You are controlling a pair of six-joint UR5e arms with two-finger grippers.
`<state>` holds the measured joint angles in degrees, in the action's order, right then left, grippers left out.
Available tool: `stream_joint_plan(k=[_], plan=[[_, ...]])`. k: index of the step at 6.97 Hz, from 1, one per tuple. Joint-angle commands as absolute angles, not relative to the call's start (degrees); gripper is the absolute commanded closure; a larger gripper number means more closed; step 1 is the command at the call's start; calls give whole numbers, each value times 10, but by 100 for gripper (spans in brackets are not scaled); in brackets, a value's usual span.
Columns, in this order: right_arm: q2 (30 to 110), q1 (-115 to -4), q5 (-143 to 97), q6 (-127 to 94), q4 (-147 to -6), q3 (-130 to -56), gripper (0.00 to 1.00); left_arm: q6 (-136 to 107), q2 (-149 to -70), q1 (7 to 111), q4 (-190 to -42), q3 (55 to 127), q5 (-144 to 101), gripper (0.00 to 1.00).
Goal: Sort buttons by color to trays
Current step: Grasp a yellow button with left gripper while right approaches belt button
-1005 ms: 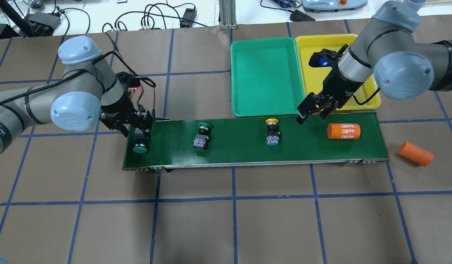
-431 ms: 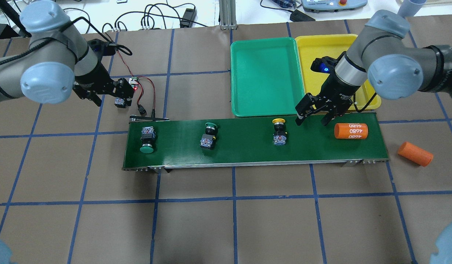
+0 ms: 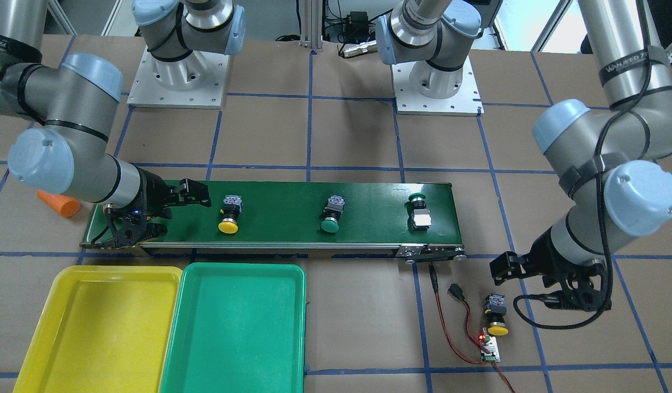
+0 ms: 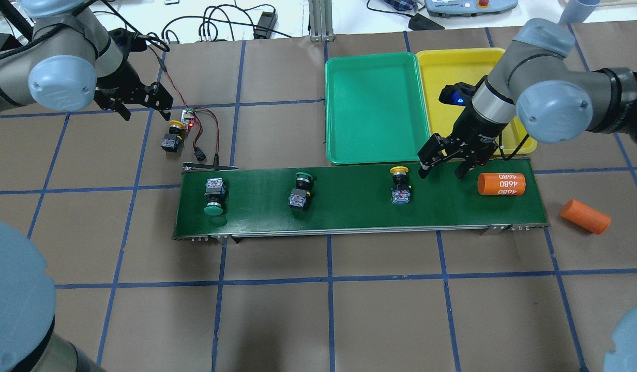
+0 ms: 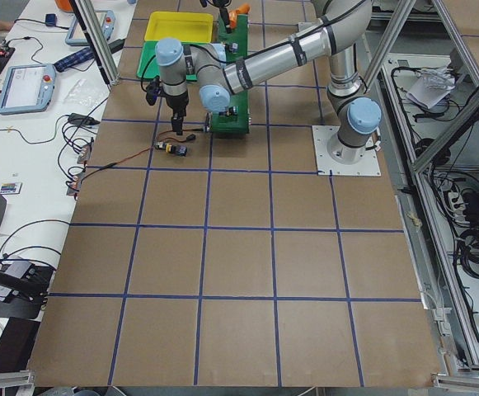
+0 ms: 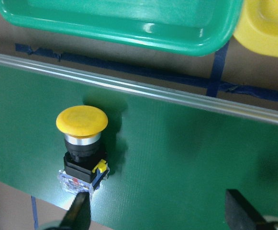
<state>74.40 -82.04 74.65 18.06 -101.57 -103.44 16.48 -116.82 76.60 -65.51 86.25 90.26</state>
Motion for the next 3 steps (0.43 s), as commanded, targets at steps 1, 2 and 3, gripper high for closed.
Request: stream_joint_plan(k=[1, 2, 3], plan=[[746, -840, 782, 120, -1048, -1055, 0, 169, -1246, 760, -602, 838, 902, 0], [746, -855, 783, 105, -1055, -1055, 0, 169, -1269, 760, -593, 838, 903, 0], [745, -872, 782, 67, -1058, -1055, 0, 169, -1279, 761, -593, 841, 903, 0]])
